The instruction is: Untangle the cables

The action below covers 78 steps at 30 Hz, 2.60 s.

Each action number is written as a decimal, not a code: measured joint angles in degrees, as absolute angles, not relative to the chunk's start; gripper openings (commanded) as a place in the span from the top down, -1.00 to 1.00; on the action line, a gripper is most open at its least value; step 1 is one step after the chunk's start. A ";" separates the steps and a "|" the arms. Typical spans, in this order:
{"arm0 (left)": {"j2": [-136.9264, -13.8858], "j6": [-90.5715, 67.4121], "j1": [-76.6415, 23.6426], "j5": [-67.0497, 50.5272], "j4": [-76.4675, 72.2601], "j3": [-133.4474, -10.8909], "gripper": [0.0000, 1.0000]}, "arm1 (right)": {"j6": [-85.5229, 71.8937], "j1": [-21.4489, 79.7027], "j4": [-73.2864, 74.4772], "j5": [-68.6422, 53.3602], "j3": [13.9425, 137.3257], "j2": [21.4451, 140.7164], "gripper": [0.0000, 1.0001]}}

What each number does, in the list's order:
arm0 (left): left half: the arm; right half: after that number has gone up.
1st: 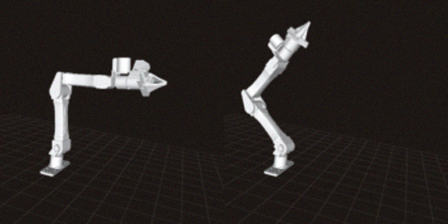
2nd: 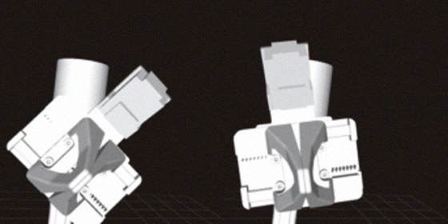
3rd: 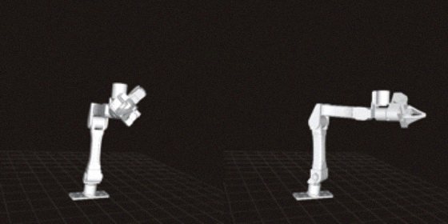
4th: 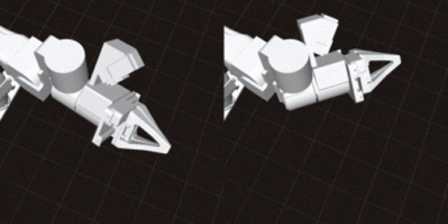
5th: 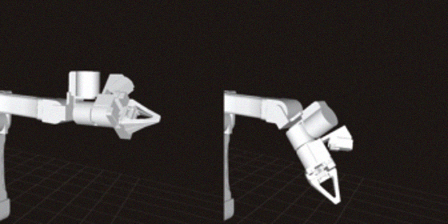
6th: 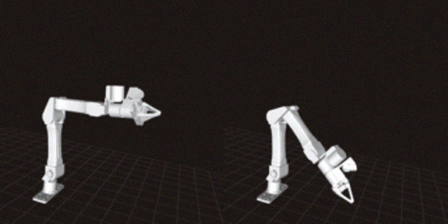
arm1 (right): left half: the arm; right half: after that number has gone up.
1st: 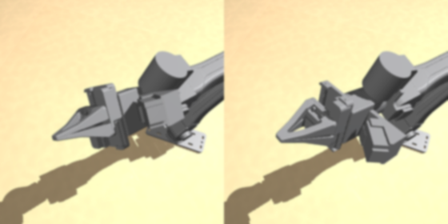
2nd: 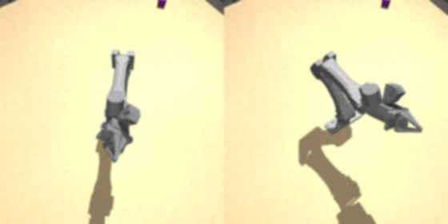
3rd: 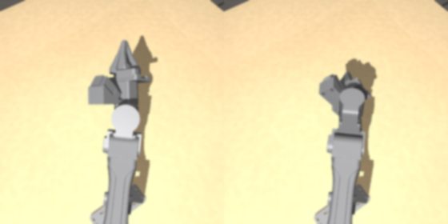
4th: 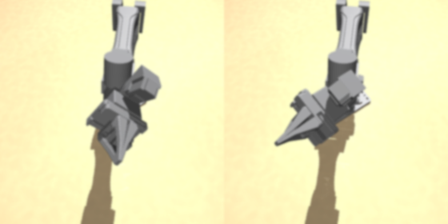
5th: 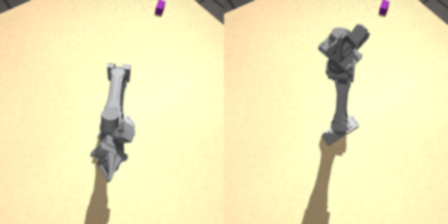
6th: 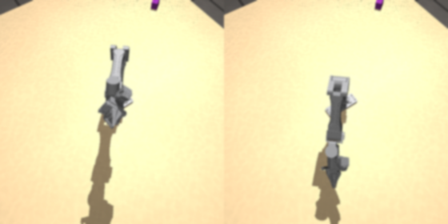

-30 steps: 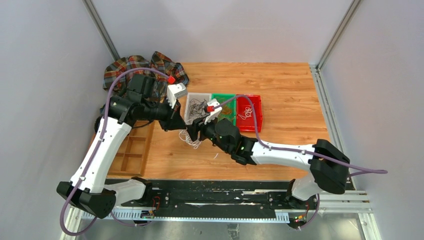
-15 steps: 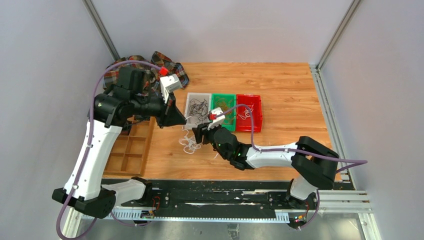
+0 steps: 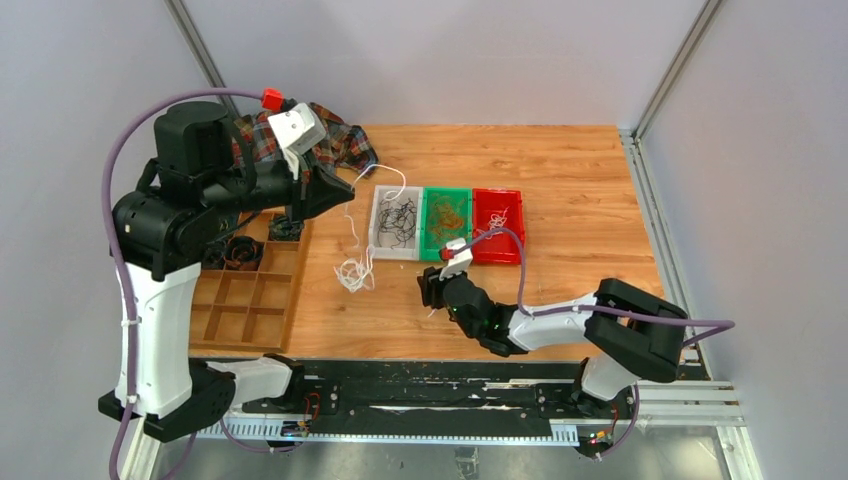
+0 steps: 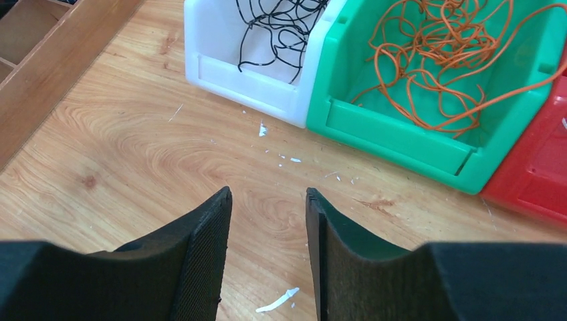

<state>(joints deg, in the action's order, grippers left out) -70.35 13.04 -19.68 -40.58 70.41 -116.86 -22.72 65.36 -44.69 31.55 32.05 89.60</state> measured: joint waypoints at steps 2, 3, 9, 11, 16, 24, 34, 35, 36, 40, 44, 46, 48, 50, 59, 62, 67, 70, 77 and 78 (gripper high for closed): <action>-70.70 13.06 -19.68 -39.64 70.39 -118.72 0.99 | -22.98 65.36 -44.51 31.51 31.31 88.55 0.07; -70.74 13.04 -19.68 -39.27 70.39 -119.20 0.99 | -22.92 65.36 -44.21 31.42 31.00 87.46 0.03; -70.28 13.69 -19.68 -38.22 70.46 -116.73 0.99 | -18.85 65.36 -43.24 26.13 32.47 76.42 -0.24; -70.30 14.15 -19.68 -38.00 70.48 -115.09 0.99 | -16.84 65.36 -42.17 22.00 35.53 72.93 -0.26; -71.05 14.50 -19.68 -37.98 70.85 -113.03 0.99 | -12.62 65.36 -41.36 11.66 45.30 69.49 -0.28; -71.37 13.61 -19.77 -39.99 70.87 -114.17 0.99 | -8.80 65.36 -38.09 2.92 52.90 75.18 -0.23; -71.35 11.70 -20.47 -42.19 70.85 -117.14 0.99 | -9.26 65.19 -36.80 -5.28 59.00 83.70 -0.08; -71.35 11.55 -20.47 -42.33 70.85 -117.34 0.99 | -9.76 64.99 -36.95 -6.02 59.27 84.42 -0.07; -71.35 11.51 -20.47 -42.41 70.85 -117.54 0.99 | -10.28 64.84 -37.10 -6.52 59.42 85.06 -0.06; -71.05 11.68 -20.49 -42.24 70.83 -117.99 0.99 | -12.34 64.25 -36.93 -6.63 59.20 86.17 -0.11; -70.48 12.25 -20.49 -41.80 70.85 -117.99 0.99 | -14.39 63.53 -37.47 -3.79 55.61 84.20 -0.14; -70.32 12.49 -20.49 -41.80 70.85 -118.04 0.99 | -15.75 62.61 -37.60 -2.74 52.42 82.26 -0.15; -70.28 12.64 -20.49 -41.85 70.83 -118.24 0.99 | -17.06 61.54 -37.63 -2.39 50.15 80.82 -0.16; -70.26 12.64 -20.49 -41.87 70.85 -118.34 0.99 | -18.15 60.88 -37.69 -2.04 48.60 79.50 -0.17; -70.28 12.64 -20.86 -41.89 70.85 -119.11 0.99 | -19.53 60.55 -41.10 -6.15 46.19 73.23 -0.31; -70.41 12.62 -21.10 -41.87 70.85 -119.42 0.99 | -19.40 60.55 -42.74 -9.06 46.37 73.32 -0.32; -70.96 12.60 -21.54 -41.82 70.85 -120.31 0.99 | -18.55 60.55 -43.40 -12.53 50.22 78.08 -0.28; -71.26 12.40 -21.69 -41.82 70.83 -120.84 0.99 | -18.13 60.55 -43.20 -13.61 54.59 81.87 -0.11; -71.61 12.03 -21.89 -41.82 70.89 -121.78 0.99 | -17.87 60.58 -43.46 -13.56 59.68 88.53 0.26; -71.77 11.94 -21.89 -41.85 70.89 -122.37 0.99 | -17.98 60.58 -43.44 -13.52 59.68 89.36 0.28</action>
<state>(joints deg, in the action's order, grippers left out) -71.77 11.94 -21.89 -41.85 70.89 -122.37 -17.98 60.58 -43.44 -13.52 59.68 89.36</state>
